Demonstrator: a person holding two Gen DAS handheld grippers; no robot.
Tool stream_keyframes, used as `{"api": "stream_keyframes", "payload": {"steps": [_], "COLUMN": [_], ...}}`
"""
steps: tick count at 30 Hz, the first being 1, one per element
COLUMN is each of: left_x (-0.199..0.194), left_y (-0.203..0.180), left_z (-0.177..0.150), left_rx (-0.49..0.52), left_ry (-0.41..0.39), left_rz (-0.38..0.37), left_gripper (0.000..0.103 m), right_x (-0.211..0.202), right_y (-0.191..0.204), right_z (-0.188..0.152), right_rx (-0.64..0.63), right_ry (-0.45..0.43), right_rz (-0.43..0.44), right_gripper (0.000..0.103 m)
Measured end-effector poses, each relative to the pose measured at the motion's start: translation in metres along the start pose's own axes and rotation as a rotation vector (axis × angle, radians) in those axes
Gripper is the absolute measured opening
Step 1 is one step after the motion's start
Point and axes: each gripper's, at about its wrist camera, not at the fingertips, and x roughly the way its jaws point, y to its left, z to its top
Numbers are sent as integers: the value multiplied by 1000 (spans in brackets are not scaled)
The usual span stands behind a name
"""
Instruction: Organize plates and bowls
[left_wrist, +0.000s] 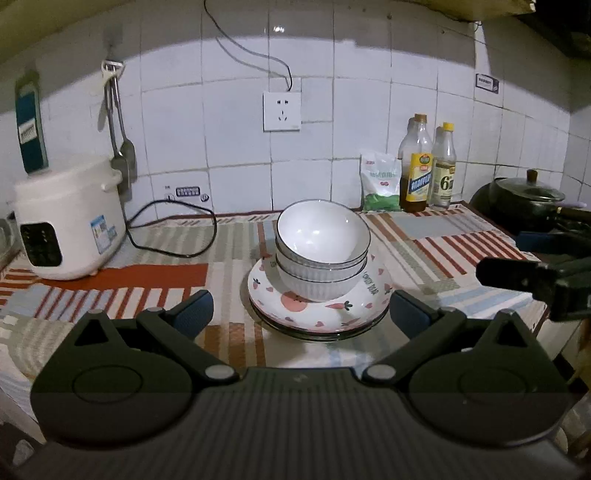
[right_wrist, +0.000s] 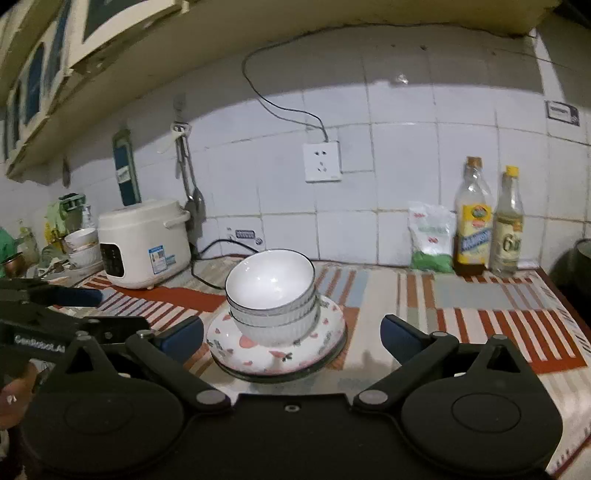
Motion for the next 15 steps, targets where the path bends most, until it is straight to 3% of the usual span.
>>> {"api": "stream_keyframes", "payload": {"steps": [6,15], "left_x": [-20,-32], "left_y": [-6,-25], "left_z": [5,-10], "left_rx": [15,18], "left_ry": [59,-10], "left_rz": [-76,1], "left_gripper": [103,103], "right_x": [-27,-47], "right_y": [10,10], "right_z": [1,-5], "right_rx": [35,139], "right_ry": [-35,16], "right_rz": [-165,-92], "right_gripper": [103,103]}}
